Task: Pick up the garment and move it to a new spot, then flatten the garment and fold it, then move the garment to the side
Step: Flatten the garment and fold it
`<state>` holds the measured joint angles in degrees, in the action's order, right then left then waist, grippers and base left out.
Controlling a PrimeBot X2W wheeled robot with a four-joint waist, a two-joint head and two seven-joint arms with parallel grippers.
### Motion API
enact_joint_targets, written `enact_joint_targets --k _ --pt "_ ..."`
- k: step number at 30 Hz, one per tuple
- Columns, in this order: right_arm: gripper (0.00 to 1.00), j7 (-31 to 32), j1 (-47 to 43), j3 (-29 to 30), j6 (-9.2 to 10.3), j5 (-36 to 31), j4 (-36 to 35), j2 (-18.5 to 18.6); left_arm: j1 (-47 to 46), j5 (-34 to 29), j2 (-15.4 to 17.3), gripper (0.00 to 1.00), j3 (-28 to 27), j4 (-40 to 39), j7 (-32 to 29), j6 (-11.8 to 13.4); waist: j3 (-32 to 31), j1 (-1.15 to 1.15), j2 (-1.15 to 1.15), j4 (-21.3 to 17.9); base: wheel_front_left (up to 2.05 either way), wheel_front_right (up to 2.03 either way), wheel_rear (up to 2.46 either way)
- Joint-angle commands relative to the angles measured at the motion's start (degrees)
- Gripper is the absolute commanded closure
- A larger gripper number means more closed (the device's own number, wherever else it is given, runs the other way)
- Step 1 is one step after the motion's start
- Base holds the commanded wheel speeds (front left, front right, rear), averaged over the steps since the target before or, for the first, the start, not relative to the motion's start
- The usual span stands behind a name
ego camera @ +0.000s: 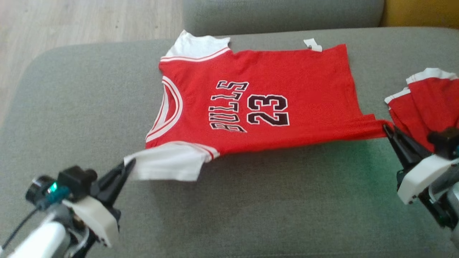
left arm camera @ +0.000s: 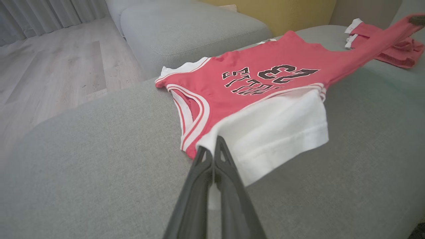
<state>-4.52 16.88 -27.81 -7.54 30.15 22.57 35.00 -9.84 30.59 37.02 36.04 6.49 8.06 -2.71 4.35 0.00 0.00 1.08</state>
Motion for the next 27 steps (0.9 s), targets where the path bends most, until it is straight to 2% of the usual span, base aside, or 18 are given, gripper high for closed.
enact_joint_targets --k 1,8,14,21,27 --pt "1.0 0.1 1.1 0.5 0.05 -0.4 -1.5 1.8 -4.6 0.2 2.8 1.0 -3.5 -1.4 0.0 0.3 0.6 0.0 0.0 -0.2 0.0 0.0 0.0" --pt "1.0 5.5 3.9 3.7 0.05 -3.6 -4.1 -0.6 -12.6 -0.9 2.8 1.0 -3.3 1.9 -2.0 -1.6 4.4 0.0 0.0 -1.0 0.0 0.0 0.0" --pt "1.0 11.0 7.4 3.8 0.05 -4.3 -3.8 -2.7 -20.7 -1.9 2.5 1.0 -1.1 7.6 -4.3 -3.7 7.5 0.0 0.0 -1.8 0.0 0.0 0.0" --pt "1.0 16.0 12.0 1.4 0.05 -5.0 -0.9 -3.3 -29.3 -2.4 2.0 1.0 4.8 15.2 -6.6 -4.7 10.3 0.0 0.0 -2.5 0.0 0.0 0.0" --pt "1.0 19.0 14.8 -0.8 0.05 -5.1 2.0 -3.0 -36.0 -0.1 1.6 1.0 12.5 19.9 -6.8 -4.8 12.0 0.0 0.0 -3.1 0.0 0.0 0.0"
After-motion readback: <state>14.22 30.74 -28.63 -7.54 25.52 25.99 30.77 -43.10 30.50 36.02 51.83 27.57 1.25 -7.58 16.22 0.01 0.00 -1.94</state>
